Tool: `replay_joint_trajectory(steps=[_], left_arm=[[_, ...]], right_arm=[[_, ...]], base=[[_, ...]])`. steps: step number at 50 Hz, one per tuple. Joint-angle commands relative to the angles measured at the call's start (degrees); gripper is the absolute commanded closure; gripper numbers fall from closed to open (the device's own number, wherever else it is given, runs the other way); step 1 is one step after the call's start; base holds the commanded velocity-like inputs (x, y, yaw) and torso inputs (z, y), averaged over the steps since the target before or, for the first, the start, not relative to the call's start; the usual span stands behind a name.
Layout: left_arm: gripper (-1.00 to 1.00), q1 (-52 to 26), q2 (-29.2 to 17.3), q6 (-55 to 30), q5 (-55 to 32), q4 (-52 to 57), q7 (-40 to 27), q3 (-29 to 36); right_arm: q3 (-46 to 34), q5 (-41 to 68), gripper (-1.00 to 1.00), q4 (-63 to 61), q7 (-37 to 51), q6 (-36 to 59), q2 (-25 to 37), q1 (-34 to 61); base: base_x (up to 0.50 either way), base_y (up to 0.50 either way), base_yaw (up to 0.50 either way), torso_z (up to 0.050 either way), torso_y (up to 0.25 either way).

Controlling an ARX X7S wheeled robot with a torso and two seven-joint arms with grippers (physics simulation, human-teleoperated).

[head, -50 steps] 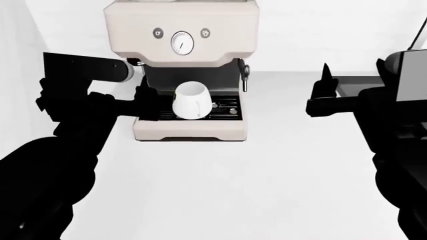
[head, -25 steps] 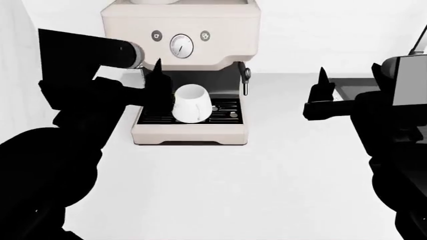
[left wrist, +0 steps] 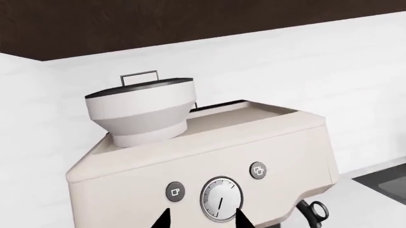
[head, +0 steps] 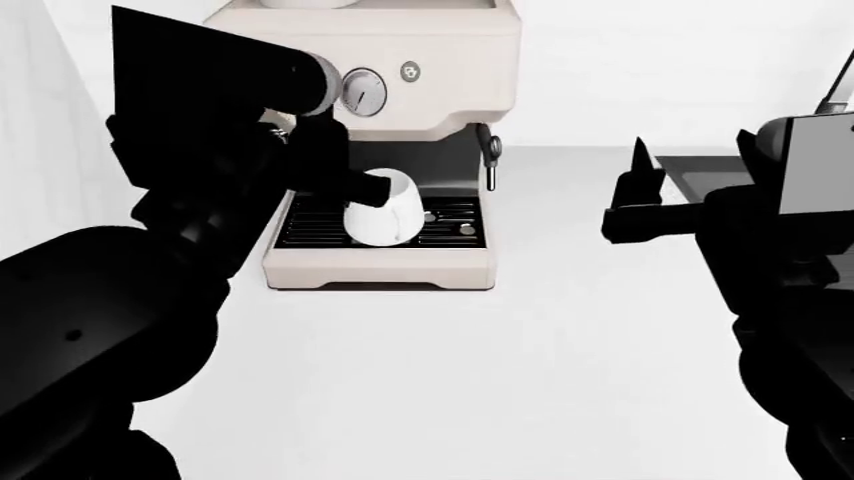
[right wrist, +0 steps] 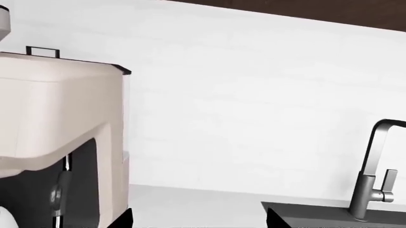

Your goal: Press the button on the coffee machine to serve coffee.

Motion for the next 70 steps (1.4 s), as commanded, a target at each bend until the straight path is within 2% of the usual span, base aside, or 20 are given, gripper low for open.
replay_joint_trajectory(steps=[1, 20, 21, 23, 46, 70], left_arm=[[1.0, -0.93, -0.35, 0.32, -1.56, -0.81, -2.25, 0.84], [1.0, -0.92, -0.05, 1.95, -1.24, -3.36, -5.23, 3.23], [1.0, -1.12, 1.6, 0.33, -2.7, -3.75, -6.1, 0.68], [1.0, -2.08, 2.47, -1.19, -3.23, -3.84, -7.52, -0.35], [1.0, -2.85, 0.49, 8.64, 2.49, -11.04, -8.01, 7.2], [1.0, -2.82, -1.27, 13.43, 4.05, -16.44, -6.1, 9.47]], right_arm=[[0.26, 0.02, -1.0, 0.28, -0.01, -1.26, -0.06, -1.34], [0.79, 0.38, -1.0, 0.28, 0.32, -1.95, 0.01, -2.51], [0.87, 0.37, -1.0, 0.26, 0.34, -2.04, 0.04, -2.54], [0.8, 0.35, -1.0, 0.39, 0.33, -2.16, 0.08, -2.59], [1.23, 1.0, -1.0, 0.55, 0.85, -2.37, -0.05, -3.14], [1.01, 1.22, -1.0, 1.44, 1.03, -3.26, -0.04, -3.59]], base=[[0.0, 0.0, 0.0, 0.0, 0.0], [0.0, 0.0, 0.0, 0.0, 0.0], [0.0, 0.0, 0.0, 0.0, 0.0], [0.0, 0.0, 0.0, 0.0, 0.0], [0.0, 0.0, 0.0, 0.0, 0.0], [0.0, 0.0, 0.0, 0.0, 0.0]])
